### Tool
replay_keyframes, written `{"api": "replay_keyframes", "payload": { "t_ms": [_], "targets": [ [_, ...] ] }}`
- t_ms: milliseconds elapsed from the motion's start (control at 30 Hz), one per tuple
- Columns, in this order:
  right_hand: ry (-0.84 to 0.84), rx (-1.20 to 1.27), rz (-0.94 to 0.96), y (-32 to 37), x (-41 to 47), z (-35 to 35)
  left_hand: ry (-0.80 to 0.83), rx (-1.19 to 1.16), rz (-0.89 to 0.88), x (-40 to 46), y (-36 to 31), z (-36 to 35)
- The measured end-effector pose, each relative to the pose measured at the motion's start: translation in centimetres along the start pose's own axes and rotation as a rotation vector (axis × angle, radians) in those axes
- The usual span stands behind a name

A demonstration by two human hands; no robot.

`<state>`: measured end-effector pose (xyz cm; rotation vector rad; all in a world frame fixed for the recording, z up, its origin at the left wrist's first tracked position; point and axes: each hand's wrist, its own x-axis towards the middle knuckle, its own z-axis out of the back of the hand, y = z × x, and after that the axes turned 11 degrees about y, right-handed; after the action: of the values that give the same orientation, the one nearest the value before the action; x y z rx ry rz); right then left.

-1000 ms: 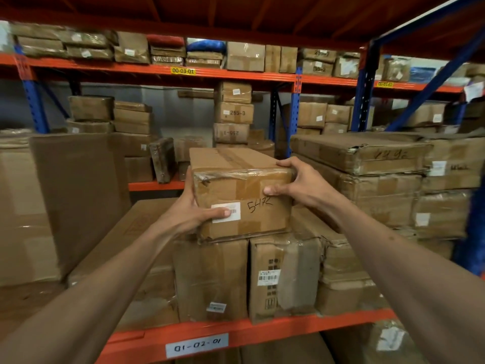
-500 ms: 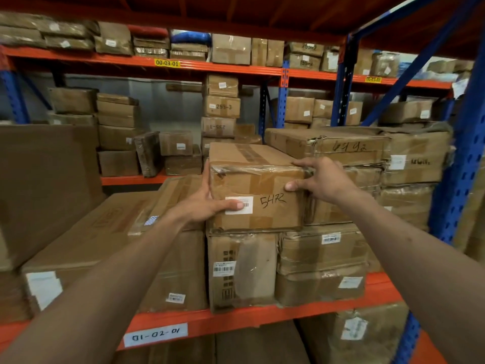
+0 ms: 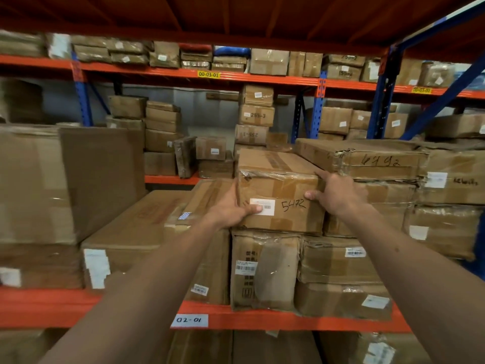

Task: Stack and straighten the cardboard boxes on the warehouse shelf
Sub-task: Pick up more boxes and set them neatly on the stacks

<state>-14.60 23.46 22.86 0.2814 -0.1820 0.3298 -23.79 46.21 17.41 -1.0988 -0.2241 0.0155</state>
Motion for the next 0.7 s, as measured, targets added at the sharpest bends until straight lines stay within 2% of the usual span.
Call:
{"api": "replay_keyframes", "payload": {
  "t_ms": [100, 167, 333, 433, 500, 600, 700],
  "targets": [
    [-0.032, -0.185, 0.006, 1.4, -1.1, 0.5, -0.035, 0.071, 0.055, -1.7, 1.8, 1.8],
    [-0.072, -0.261, 0.07, 3.3, -1.9, 1.0, -0.149, 0.088, 0.046, -3.4, 2.6, 4.1],
    [-0.153, -0.242, 0.311, 11.8, -3.0, 2.7, -0.668, 0.214, 0.042, -7.8, 4.8, 11.4],
    [-0.195, -0.179, 0.438, 18.8, -3.7, 1.7, -0.922, 0.298, 0.181, -11.1, 7.0, 16.8],
    [-0.203, -0.145, 0.536, 23.8, -4.4, 0.5, -0.976, 0.316, 0.288, -13.5, 8.7, 20.8],
    [-0.204, -0.208, 0.693, 31.3, -5.3, -1.5, -0.968, 0.284, 0.407, -17.0, 11.5, 26.5],
    [-0.205, -0.227, 0.801, 39.0, -5.9, -3.3, -0.921, 0.252, 0.439, -18.8, 14.2, 31.2]
  ]
}}
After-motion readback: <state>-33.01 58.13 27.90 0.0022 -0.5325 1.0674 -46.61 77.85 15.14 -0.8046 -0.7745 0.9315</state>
